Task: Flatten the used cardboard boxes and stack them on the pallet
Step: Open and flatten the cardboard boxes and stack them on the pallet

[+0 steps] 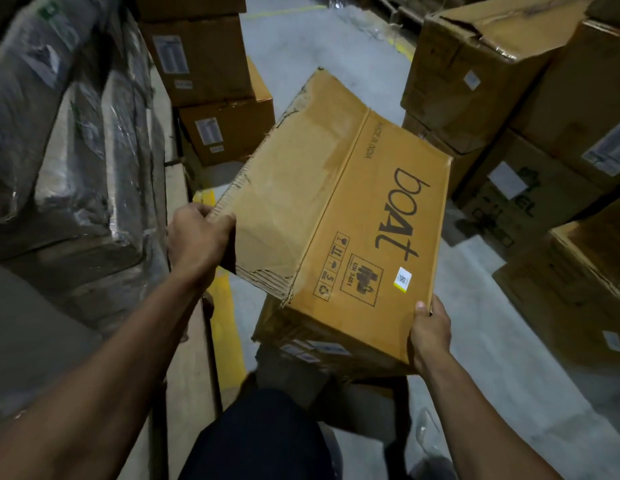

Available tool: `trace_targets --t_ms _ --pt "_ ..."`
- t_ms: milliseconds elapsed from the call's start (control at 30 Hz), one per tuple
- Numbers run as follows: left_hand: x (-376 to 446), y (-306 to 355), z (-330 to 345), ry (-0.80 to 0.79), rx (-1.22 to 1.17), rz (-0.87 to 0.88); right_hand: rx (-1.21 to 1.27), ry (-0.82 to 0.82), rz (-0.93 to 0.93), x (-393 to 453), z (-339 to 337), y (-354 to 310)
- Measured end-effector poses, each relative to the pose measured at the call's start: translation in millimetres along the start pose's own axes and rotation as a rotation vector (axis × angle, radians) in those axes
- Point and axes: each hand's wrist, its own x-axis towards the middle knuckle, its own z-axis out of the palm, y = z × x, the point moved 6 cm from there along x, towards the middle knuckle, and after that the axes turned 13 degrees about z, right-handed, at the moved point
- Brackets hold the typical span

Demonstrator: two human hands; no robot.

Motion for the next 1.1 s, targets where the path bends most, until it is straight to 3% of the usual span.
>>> trace_targets --t_ms 133,233,300,400,467,533,600,667,767,900,1100 --pt "-17.7 43.6 -11.9 0.074 0.214 0.250 -0.010 -0.011 0.010 -7.5 2.9 -2.0" --pt "-41.5 80.5 -2.8 -0.007 0.258 0.464 -0.024 -0.020 0.016 -15.3 13.8 -4.6" --pt "-63.4 92.6 22.4 -0.251 0.185 0.535 -0.014 -0.027 0.016 -19.7 20.5 -8.1" --pt "-99.5 78.7 67.5 -0.724 0.088 0.497 -0.012 -0.021 0.009 -23.3 23.3 -12.9" --pt "-105.9 55.5 88.8 -0.817 0.268 0.641 -0.041 -0.014 0.011 -21.9 21.2 -12.4" --pt "-99.1 31.5 95.7 -0.704 0.376 0.610 -0.051 -0.016 0.002 -17.8 17.8 -12.0" --pt "-93.3 13.4 92.8 -0.581 0.360 0.340 -0.043 -0.017 -0.006 -14.5 14.5 -10.9" --pt "-97.8 -6.2 97.4 -0.566 0.266 0.121 -0.020 -0.013 0.015 -13.6 14.3 -6.4" --pt "-91.0 -22.6 105.2 -0.600 0.016 -0.038 0.030 -0.009 0.062 -10.2 18.5 1.7" --pt "-76.3 -20.3 95.7 -0.635 -0.120 -0.014 0.092 -0.019 0.053 -12.0 20.6 -1.0" --pt "-94.2 -14.0 87.1 -0.512 -0.064 0.047 0.052 0.017 0.083 -10.8 22.9 10.8"
